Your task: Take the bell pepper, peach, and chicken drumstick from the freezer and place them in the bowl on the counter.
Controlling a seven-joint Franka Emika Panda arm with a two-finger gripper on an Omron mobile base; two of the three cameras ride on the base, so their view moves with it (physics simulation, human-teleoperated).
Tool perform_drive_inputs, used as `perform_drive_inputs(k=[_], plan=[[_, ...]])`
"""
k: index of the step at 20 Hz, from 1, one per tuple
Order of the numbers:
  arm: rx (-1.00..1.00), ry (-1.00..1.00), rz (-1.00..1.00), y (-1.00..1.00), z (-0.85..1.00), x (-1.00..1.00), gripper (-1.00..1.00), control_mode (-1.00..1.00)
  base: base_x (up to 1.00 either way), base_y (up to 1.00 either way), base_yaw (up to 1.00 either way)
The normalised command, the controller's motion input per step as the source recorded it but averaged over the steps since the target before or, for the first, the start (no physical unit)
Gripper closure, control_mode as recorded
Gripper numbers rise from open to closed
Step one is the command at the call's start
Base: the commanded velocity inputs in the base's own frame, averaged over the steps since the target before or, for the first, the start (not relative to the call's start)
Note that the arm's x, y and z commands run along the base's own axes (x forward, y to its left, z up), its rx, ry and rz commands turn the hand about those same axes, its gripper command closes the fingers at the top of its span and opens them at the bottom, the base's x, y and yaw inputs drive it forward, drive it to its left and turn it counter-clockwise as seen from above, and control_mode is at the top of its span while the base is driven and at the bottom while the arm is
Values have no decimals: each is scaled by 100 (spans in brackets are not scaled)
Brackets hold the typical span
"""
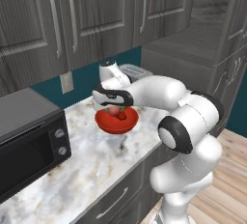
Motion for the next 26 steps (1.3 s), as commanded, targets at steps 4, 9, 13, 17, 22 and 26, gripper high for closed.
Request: perform_drive_inputs(k=[4,9,13,17,22,26], plan=[[0,0,0,9,-28,37,100,-100,0,0,0],[0,0,0,2,-37,32,100,-100,0,0,0],[0,0,0,0,-30,30,100,-100,0,0,0],[0,0,0,0,-23,34,100,-100,0,0,0],[0,0,0,5,-21,28,-100,-100,0,0,0],[0,0,0,0,0,-2,-100,-100,0,0,0]])
